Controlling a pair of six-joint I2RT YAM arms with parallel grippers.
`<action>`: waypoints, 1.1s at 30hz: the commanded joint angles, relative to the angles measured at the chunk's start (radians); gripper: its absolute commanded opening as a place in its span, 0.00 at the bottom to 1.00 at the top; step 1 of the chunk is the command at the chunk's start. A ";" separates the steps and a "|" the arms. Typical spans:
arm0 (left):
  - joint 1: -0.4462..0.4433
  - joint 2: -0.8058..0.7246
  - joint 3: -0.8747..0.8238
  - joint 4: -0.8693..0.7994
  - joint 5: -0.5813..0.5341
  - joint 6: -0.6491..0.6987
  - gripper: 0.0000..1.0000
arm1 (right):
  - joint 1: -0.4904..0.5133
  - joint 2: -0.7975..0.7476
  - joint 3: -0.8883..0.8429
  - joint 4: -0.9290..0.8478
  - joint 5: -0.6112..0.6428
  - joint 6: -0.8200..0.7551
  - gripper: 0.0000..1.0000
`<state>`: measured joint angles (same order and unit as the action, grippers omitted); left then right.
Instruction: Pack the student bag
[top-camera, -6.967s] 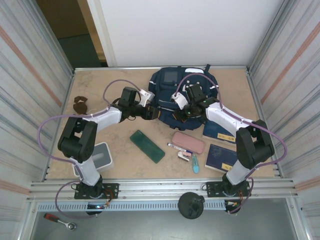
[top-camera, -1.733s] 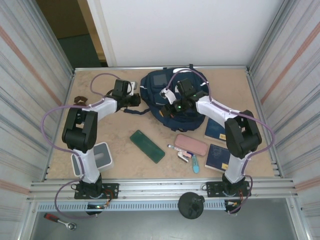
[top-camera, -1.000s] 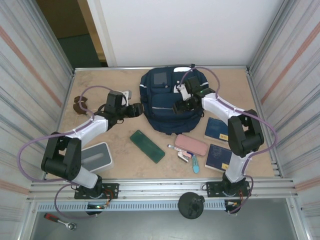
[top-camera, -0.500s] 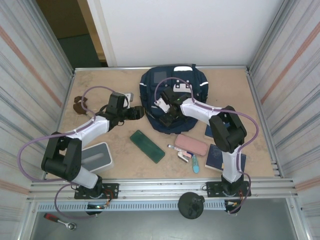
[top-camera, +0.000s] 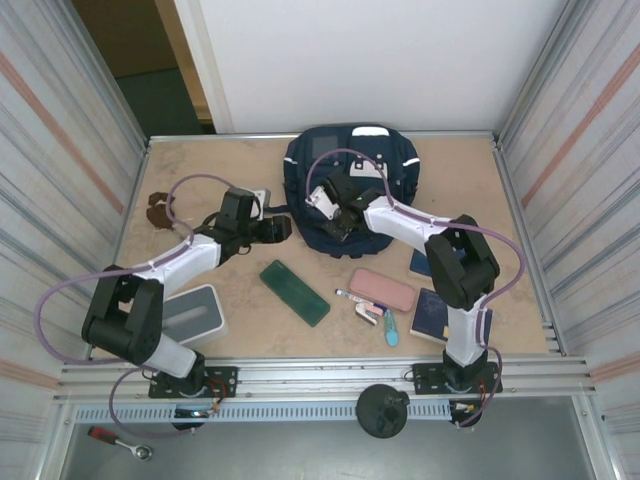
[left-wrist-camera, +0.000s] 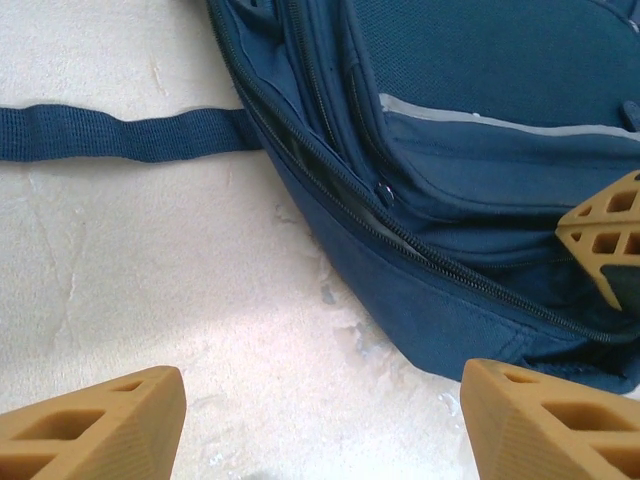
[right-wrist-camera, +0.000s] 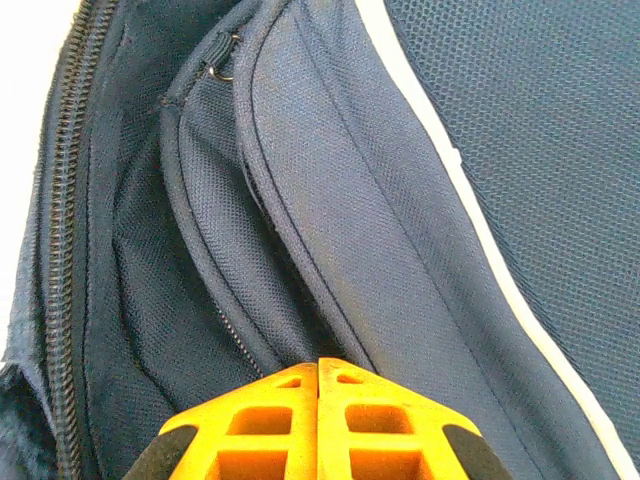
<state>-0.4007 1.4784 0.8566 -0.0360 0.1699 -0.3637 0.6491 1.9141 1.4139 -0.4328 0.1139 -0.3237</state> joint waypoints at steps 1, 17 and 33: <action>-0.007 -0.081 -0.018 -0.019 -0.015 -0.010 0.73 | -0.046 -0.123 -0.040 0.054 -0.086 0.061 0.00; -0.037 0.197 0.373 -0.225 0.077 0.012 0.71 | -0.313 -0.209 -0.153 0.153 -0.257 0.594 0.45; -0.073 0.608 0.737 -0.337 0.109 -0.028 0.63 | -0.437 0.005 -0.145 0.218 -0.505 0.764 0.57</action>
<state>-0.4614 2.0583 1.5398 -0.3405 0.2424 -0.3759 0.2035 1.8812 1.2499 -0.2287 -0.3336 0.4076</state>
